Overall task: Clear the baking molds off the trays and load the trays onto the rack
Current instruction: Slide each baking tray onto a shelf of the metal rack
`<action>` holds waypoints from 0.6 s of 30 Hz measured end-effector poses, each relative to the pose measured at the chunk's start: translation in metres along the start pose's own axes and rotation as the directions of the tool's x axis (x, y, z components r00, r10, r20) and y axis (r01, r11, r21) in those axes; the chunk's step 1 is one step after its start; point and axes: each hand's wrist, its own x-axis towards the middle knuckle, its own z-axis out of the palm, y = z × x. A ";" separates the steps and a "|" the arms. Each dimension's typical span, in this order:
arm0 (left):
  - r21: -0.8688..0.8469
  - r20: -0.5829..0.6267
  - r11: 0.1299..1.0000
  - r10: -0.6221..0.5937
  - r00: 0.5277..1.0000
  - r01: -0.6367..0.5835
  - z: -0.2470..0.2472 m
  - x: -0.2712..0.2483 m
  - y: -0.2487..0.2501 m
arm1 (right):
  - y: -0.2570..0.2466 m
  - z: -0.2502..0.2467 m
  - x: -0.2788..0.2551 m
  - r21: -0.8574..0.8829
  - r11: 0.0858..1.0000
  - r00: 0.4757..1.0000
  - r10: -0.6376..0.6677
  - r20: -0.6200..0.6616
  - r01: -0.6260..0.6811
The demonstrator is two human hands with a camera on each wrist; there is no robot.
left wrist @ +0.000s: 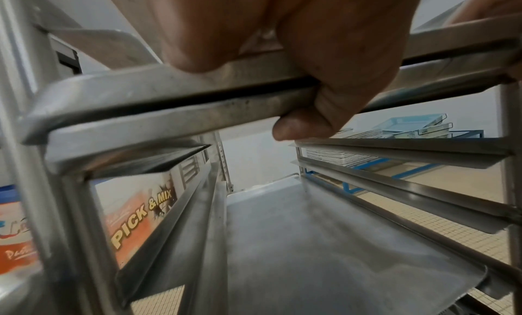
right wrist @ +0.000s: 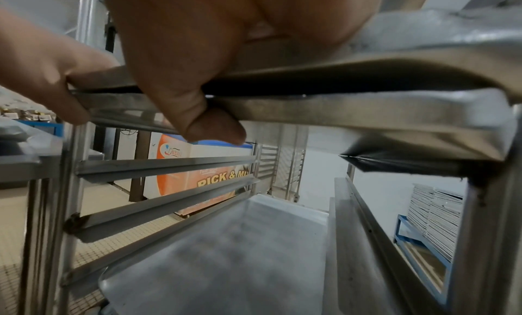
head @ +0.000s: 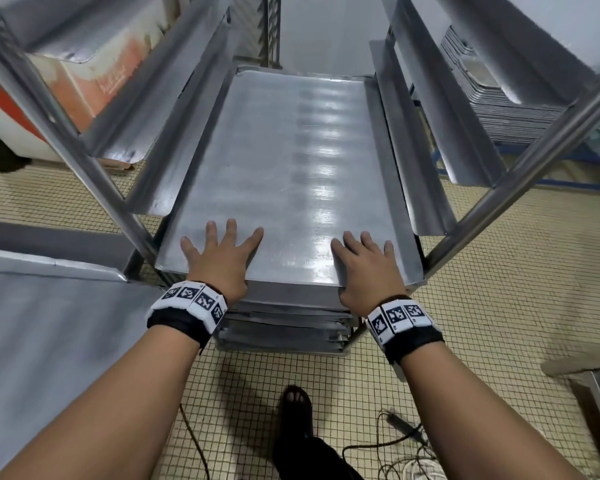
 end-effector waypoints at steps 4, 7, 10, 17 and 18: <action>0.010 -0.018 1.000 -0.012 1.000 0.012 0.002 0.016 0.006 | 0.007 0.004 0.014 0.008 1.000 1.000 0.008 0.020 -0.008; 0.017 -0.035 1.000 -0.017 0.999 0.018 0.003 0.029 0.006 | 0.009 0.008 0.025 0.004 1.000 1.000 0.005 -0.002 -0.005; 0.029 -0.025 0.999 -0.011 1.000 0.012 0.000 0.040 0.004 | 0.014 0.008 0.036 0.002 1.000 1.000 -0.002 -0.009 0.003; 0.061 -0.049 0.998 -0.013 0.999 0.016 -0.001 0.055 0.002 | 0.018 0.009 0.049 0.009 1.000 1.000 -0.004 -0.017 0.004; 0.058 -0.046 0.998 -0.013 0.999 0.016 -0.001 0.058 0.001 | 0.019 0.008 0.051 0.010 1.000 1.000 -0.003 -0.013 0.003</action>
